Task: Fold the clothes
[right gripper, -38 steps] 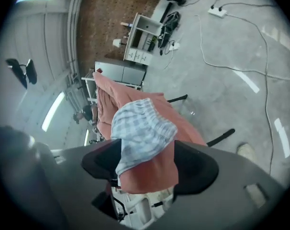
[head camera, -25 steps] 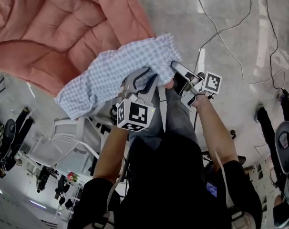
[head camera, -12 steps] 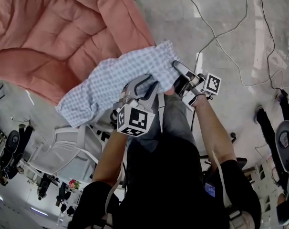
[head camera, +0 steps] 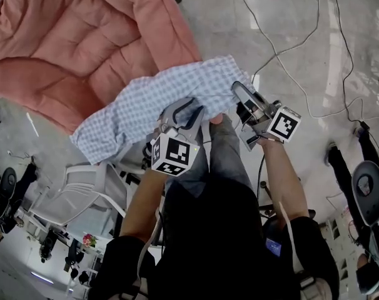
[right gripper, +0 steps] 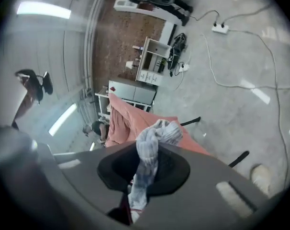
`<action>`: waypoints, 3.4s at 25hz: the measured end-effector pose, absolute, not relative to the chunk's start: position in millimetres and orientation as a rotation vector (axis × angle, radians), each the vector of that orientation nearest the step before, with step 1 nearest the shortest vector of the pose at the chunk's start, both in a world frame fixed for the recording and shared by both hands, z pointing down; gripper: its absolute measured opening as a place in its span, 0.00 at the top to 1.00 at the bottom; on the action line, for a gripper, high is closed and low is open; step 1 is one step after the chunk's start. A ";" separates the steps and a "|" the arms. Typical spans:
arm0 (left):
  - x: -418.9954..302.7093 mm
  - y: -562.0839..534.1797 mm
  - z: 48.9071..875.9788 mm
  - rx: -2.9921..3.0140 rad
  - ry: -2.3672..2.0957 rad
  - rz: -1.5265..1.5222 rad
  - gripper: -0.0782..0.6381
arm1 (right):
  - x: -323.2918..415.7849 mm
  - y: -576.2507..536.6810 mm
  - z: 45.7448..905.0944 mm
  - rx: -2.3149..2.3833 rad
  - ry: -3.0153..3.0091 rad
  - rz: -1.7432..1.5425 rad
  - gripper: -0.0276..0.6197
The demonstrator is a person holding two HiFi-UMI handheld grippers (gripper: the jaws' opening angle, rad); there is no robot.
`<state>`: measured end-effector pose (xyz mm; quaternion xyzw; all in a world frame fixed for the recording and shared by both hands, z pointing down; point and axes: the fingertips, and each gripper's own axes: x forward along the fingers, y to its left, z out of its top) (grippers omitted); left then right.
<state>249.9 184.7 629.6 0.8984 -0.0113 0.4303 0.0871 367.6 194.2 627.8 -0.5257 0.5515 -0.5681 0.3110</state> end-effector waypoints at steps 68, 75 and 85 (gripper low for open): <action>-357.3 135.0 495.2 2.196 -1.150 0.831 0.68 | -333.0 19.4 422.0 -1.060 3.178 -0.843 0.91; -373.0 143.9 522.6 2.139 -1.131 0.835 0.68 | -376.0 20.7 472.0 -0.987 3.295 -0.881 0.90; -390.8 153.8 525.6 2.103 -1.139 0.818 0.68 | -410.1 46.9 517.2 -0.820 3.501 -0.885 0.61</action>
